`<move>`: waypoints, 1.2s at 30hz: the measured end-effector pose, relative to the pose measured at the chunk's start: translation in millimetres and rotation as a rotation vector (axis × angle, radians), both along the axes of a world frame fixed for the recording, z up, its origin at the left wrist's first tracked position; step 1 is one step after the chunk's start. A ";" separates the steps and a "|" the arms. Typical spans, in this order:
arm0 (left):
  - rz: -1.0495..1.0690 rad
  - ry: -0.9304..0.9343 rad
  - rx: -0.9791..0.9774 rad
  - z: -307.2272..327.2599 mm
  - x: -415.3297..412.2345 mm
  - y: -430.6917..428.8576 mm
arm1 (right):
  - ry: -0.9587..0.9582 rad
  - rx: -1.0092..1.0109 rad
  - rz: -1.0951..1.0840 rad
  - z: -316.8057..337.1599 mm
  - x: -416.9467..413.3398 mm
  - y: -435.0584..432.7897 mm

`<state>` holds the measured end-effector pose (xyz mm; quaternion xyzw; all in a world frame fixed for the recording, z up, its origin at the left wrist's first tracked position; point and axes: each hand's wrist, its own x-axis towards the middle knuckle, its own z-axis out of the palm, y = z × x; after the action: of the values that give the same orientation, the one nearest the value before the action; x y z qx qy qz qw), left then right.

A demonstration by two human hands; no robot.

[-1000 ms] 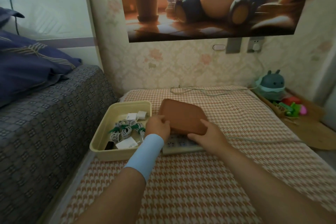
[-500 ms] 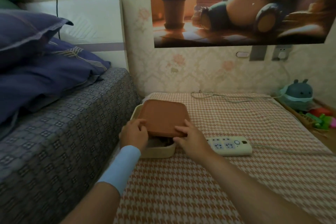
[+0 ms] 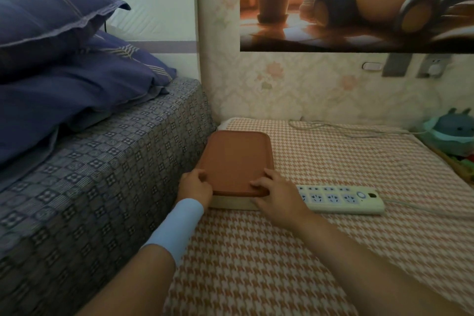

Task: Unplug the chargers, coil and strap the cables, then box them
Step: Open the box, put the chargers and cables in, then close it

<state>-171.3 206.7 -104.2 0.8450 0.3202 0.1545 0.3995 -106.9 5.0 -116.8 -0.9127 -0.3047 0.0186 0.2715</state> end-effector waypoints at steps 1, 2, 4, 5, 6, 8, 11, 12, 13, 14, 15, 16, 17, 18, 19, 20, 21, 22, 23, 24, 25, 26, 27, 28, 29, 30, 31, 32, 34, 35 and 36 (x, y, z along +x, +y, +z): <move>0.007 -0.006 -0.030 -0.4 -0.1 1.1 | 0.070 0.052 0.016 0.1 -0.7 -1.1; 0.023 -0.016 -0.066 0.0 0.1 2.0 | 0.145 0.130 0.014 0.8 -0.9 -0.7; 0.076 -0.024 -0.146 2.7 0.2 3.0 | 0.203 0.315 -0.104 4.4 1.5 3.1; 0.097 -0.017 -0.176 4.1 -0.1 3.2 | 0.206 0.377 -0.200 6.0 6.7 5.8; 0.103 -0.009 -0.188 5.1 -0.7 3.4 | 0.247 0.416 -0.300 8.0 12.3 8.2; 0.103 -0.003 -0.168 7.1 -3.5 3.2 | 0.458 0.462 -0.452 10.8 20.4 11.0; 0.079 0.048 -0.048 8.7 -11.1 3.8 | 0.781 0.558 -0.429 21.7 12.6 7.6; 0.067 0.080 -0.001 8.8 -13.9 5.2 | 0.862 0.544 -0.389 27.3 2.2 6.5; 0.063 0.113 0.046 9.0 -17.2 7.3 | 0.939 0.506 -0.339 32.1 -11.2 4.8; 0.071 0.138 0.079 10.0 -20.4 9.5 | 1.020 0.458 -0.275 35.3 -24.2 3.0; 0.084 0.154 0.093 11.2 -23.7 11.9 | 1.101 0.407 -0.195 39.3 -37.6 2.4; 0.097 0.169 0.097 12.3 -27.5 13.8 | 1.159 0.335 -0.100 44.3 -50.8 2.3; 0.103 0.189 0.102 13.1 -31.6 15.0 | 1.161 0.243 -0.013 49.0 -60.8 3.0; 0.103 0.217 0.112 13.8 -37.1 15.0 | 1.086 0.148 0.030 52.9 -65.1 3.2; 0.095 0.254 0.144 14.9 -43.0 14.0 | 0.923 0.082 0.012 56.2 -64.2 4.1; 0.078 0.296 0.210 16.5 -48.9 12.2 | 0.708 0.052 -0.052 57.2 -58.7 5.0; 0.048 0.333 0.307 19.1 -55.1 10.1 | 0.491 0.054 -0.139 55.7 -48.7 5.3; -0.003 0.353 0.412 21.8 -59.5 7.6 | 0.322 0.072 -0.226 52.8 -35.3 4.9; -0.082 0.358 0.503 25.1 -62.4 4.6 | 0.241 0.096 -0.292 50.0 -23.1 4.4; -0.195 0.365 0.568 28.5 -64.1 0.3 | 0.218 0.112 -0.335 47.8 -13.3 4.2; -0.326 0.387 0.609 31.1 -64.8 -5.2 | 0.222 0.112 -0.362 46.2 -4.8 4.7; -0.450 0.427 0.633 31.9 -64.8 -11.0 | 0.223 0.105 -0.378 43.1 4.4 5.8; -0.549 0.471 0.648 31.3 -64.3 -15.7 | 0.219 0.089 -0.385 40.8 12.8 7.1; -0.612 0.504 0.663 30.1 -63.1 -17.8 | 0.195 0.086 -0.390 38.1 22.0 9.1; -0.640 0.517 0.679 29.4 -61.4 -17.3 | 0.171 0.075 -0.386 35.8 29.3 12.1; -0.649 0.519 0.687 28.4 -59.6 -14.0 | 0.160 0.062 -0.380 31.4 35.5 15.5; -0.653 0.517 0.684 27.4 -58.4 -9.7 | 0.161 0.056 -0.372 24.6 41.9 18.4; -0.660 0.518 0.671 26.0 -57.5 -4.8 | 0.160 0.060 -0.373 19.6 45.3 20.4; -0.677 0.537 0.648 24.7 -57.5 6.1 | 0.138 0.098 -0.406 19.3 43.6 21.3; -0.678 0.543 0.640 23.8 -58.2 10.8 | 0.145 0.118 -0.437 23.0 41.0 20.2; -0.671 0.541 0.637 23.2 -59.4 15.0 | 0.178 0.131 -0.473 28.5 38.1 18.8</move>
<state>-230.6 221.7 -81.0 0.9899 0.0612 -0.1157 0.0540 -68.8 23.8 -88.3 -0.9338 -0.0582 0.0152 0.3528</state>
